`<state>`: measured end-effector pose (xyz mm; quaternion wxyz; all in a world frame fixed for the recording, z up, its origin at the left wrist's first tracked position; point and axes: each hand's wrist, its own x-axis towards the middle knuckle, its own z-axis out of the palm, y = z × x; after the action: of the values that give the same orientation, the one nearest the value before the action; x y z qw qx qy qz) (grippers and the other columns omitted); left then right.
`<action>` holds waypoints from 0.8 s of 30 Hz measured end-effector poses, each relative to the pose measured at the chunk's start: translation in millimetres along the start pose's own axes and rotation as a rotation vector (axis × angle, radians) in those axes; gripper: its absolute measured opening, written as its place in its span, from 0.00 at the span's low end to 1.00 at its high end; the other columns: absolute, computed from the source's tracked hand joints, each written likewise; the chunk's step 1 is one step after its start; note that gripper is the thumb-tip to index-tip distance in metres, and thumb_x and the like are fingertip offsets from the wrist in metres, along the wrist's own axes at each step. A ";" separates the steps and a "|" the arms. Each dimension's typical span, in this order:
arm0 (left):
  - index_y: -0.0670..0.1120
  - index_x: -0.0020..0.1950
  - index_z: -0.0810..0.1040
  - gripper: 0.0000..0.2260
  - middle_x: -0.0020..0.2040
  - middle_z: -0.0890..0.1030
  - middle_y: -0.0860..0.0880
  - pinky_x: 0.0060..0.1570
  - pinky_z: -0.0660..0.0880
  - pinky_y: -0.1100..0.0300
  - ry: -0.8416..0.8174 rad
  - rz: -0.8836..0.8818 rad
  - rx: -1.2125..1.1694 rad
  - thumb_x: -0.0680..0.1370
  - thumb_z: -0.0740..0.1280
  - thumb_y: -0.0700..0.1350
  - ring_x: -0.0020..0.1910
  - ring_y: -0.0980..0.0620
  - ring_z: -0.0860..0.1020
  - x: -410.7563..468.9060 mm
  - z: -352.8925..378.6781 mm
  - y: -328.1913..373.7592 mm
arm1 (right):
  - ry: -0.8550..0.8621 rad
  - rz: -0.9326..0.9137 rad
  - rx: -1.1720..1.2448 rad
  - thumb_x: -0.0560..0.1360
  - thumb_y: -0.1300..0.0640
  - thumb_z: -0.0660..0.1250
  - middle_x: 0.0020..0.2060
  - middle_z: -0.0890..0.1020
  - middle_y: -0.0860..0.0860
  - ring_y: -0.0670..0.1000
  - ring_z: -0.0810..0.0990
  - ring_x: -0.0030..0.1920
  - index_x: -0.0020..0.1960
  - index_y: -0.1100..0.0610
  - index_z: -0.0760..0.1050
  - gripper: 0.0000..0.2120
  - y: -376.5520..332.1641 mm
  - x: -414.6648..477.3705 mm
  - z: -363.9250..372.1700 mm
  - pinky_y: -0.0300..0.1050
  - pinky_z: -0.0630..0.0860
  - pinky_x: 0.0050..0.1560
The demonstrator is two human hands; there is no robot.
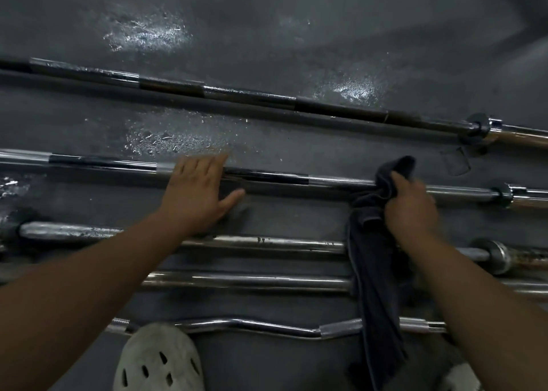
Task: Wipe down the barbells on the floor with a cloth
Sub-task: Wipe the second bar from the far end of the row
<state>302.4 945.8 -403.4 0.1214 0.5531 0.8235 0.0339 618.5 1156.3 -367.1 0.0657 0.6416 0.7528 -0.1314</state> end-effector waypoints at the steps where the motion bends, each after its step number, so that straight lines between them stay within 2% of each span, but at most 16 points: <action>1: 0.49 0.76 0.61 0.39 0.68 0.72 0.43 0.70 0.61 0.43 -0.019 0.012 0.035 0.73 0.51 0.73 0.68 0.42 0.68 -0.6 3.5 -0.7 | 0.016 0.022 0.032 0.75 0.64 0.60 0.69 0.69 0.62 0.67 0.70 0.66 0.75 0.51 0.67 0.29 -5.0 -1.1 3.9 0.58 0.70 0.67; 3: 0.52 0.72 0.64 0.37 0.67 0.73 0.45 0.68 0.61 0.44 -0.024 0.042 0.053 0.73 0.51 0.74 0.66 0.43 0.68 9.1 4.8 -3.5 | 0.015 -0.066 0.115 0.73 0.65 0.61 0.70 0.68 0.60 0.66 0.70 0.66 0.74 0.52 0.69 0.30 -38.4 -8.5 16.2 0.56 0.70 0.68; 5: 0.52 0.71 0.65 0.35 0.67 0.73 0.47 0.67 0.61 0.45 -0.035 0.038 0.026 0.72 0.53 0.74 0.66 0.44 0.68 27.8 -2.5 -7.6 | -0.050 -0.233 0.139 0.73 0.65 0.61 0.71 0.68 0.57 0.64 0.70 0.65 0.74 0.49 0.68 0.31 -72.6 -14.5 25.2 0.55 0.71 0.65; 7: 0.51 0.73 0.64 0.36 0.69 0.72 0.46 0.68 0.60 0.45 -0.055 0.023 -0.007 0.73 0.57 0.72 0.69 0.43 0.67 46.5 -10.2 -12.5 | -0.075 -0.367 0.091 0.73 0.65 0.61 0.70 0.69 0.57 0.64 0.71 0.65 0.75 0.48 0.67 0.31 -81.0 -4.7 21.3 0.55 0.72 0.63; 8: 0.50 0.74 0.63 0.36 0.70 0.71 0.45 0.68 0.60 0.45 -0.052 0.012 -0.027 0.73 0.60 0.71 0.70 0.43 0.66 52.6 -12.3 -14.9 | -0.051 -0.376 0.052 0.73 0.65 0.61 0.70 0.70 0.57 0.64 0.72 0.64 0.75 0.48 0.67 0.31 -73.2 7.2 15.6 0.56 0.72 0.62; 12: 0.46 0.72 0.67 0.36 0.67 0.73 0.42 0.69 0.62 0.44 0.039 0.027 0.060 0.72 0.65 0.68 0.66 0.40 0.69 56.1 -4.9 -23.4 | 0.078 -0.087 0.038 0.73 0.66 0.61 0.71 0.68 0.60 0.67 0.71 0.64 0.75 0.52 0.68 0.30 -31.9 41.2 -3.9 0.57 0.70 0.64; 14: 0.48 0.67 0.69 0.35 0.63 0.74 0.43 0.66 0.63 0.45 0.025 0.026 0.106 0.70 0.62 0.70 0.62 0.41 0.70 64.2 -3.2 -24.1 | 0.081 -0.041 0.091 0.73 0.66 0.61 0.71 0.67 0.60 0.67 0.71 0.64 0.74 0.52 0.68 0.30 -49.6 35.6 5.3 0.56 0.69 0.65; 16: 0.49 0.64 0.70 0.33 0.60 0.74 0.43 0.63 0.65 0.46 -0.003 -0.001 0.111 0.69 0.61 0.70 0.61 0.41 0.71 74.5 -8.8 -23.0 | 0.056 -0.158 0.133 0.73 0.66 0.61 0.69 0.68 0.60 0.67 0.71 0.63 0.74 0.52 0.69 0.30 -74.0 28.0 12.2 0.55 0.71 0.64; 19: 0.47 0.64 0.71 0.30 0.61 0.75 0.43 0.63 0.66 0.46 -0.013 0.001 0.074 0.71 0.67 0.66 0.62 0.41 0.72 82.6 -13.8 -24.5 | 0.015 -0.363 0.028 0.72 0.65 0.60 0.67 0.69 0.59 0.66 0.73 0.61 0.74 0.50 0.67 0.31 -68.6 37.3 4.3 0.57 0.73 0.60; 20: 0.47 0.64 0.71 0.30 0.61 0.75 0.42 0.63 0.66 0.46 -0.016 0.003 0.073 0.71 0.68 0.65 0.62 0.41 0.72 82.1 -13.8 -24.1 | 0.019 -0.332 -0.013 0.73 0.65 0.60 0.68 0.69 0.59 0.66 0.73 0.62 0.74 0.49 0.67 0.31 -55.0 47.1 -0.9 0.58 0.73 0.60; 23: 0.46 0.64 0.71 0.32 0.61 0.74 0.41 0.64 0.65 0.45 -0.024 -0.008 0.100 0.69 0.68 0.66 0.62 0.40 0.71 79.3 -10.0 -20.9 | 0.055 -0.023 0.018 0.73 0.66 0.61 0.70 0.67 0.60 0.68 0.71 0.64 0.74 0.51 0.68 0.30 -36.4 52.7 -10.1 0.58 0.70 0.65; 24: 0.46 0.64 0.71 0.32 0.61 0.74 0.41 0.65 0.64 0.45 -0.031 -0.017 0.115 0.68 0.68 0.66 0.62 0.40 0.71 78.2 -9.2 -19.0 | 0.056 -0.017 0.047 0.73 0.66 0.61 0.69 0.67 0.61 0.68 0.71 0.63 0.73 0.52 0.69 0.29 -49.2 43.6 -4.9 0.57 0.70 0.65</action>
<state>255.0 1011.1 -410.8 0.1023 0.5528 0.8267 -0.0227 563.1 1192.1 -368.4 0.0284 0.6400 0.7565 -0.1313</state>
